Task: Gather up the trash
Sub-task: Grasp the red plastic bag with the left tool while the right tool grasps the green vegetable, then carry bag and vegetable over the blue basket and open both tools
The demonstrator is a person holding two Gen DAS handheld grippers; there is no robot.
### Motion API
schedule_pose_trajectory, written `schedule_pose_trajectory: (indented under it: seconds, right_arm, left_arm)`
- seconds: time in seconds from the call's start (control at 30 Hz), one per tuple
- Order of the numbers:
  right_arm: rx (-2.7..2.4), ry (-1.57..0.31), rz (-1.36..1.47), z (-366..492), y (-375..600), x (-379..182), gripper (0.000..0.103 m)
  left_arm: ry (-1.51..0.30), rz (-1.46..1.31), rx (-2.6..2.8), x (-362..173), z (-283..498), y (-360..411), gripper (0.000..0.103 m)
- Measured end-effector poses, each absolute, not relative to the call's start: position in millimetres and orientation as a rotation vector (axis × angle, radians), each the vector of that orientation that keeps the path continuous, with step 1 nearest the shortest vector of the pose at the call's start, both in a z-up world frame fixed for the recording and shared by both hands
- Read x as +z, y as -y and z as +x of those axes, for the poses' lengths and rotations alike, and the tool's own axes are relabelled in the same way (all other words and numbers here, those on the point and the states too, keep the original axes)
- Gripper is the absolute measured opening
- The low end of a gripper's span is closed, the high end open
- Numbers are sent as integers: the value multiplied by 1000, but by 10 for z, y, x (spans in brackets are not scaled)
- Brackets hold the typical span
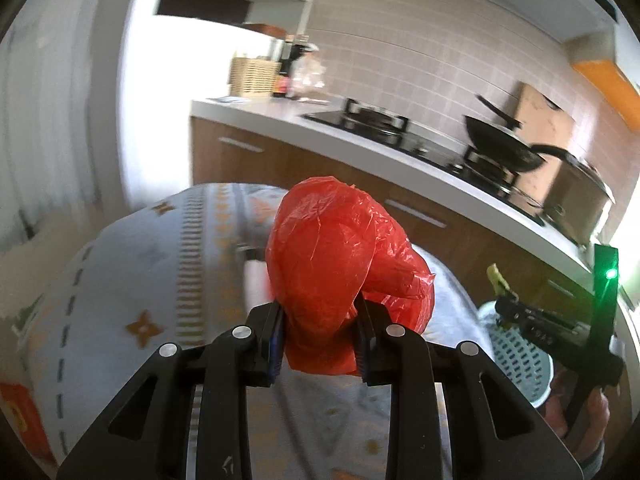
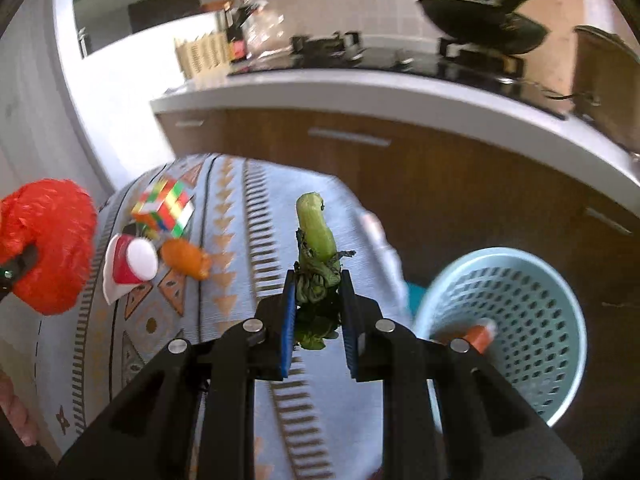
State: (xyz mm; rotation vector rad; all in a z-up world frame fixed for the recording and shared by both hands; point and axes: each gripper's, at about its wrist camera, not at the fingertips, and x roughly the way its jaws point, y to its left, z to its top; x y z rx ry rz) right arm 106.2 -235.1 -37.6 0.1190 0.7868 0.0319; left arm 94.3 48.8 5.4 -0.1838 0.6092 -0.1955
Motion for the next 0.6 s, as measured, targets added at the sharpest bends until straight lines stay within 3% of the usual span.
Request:
schedule_pose_trajectory:
  seconds: [0.3, 0.6]
  right_arm:
    - [-127, -723, 162, 750, 3187, -157, 18]
    - [-258, -759, 227, 590, 3910, -369, 18]
  left_arm:
    - [-631, -112, -397, 118, 1126, 601, 26]
    - [-733, -63, -548, -178, 1336, 1600, 27]
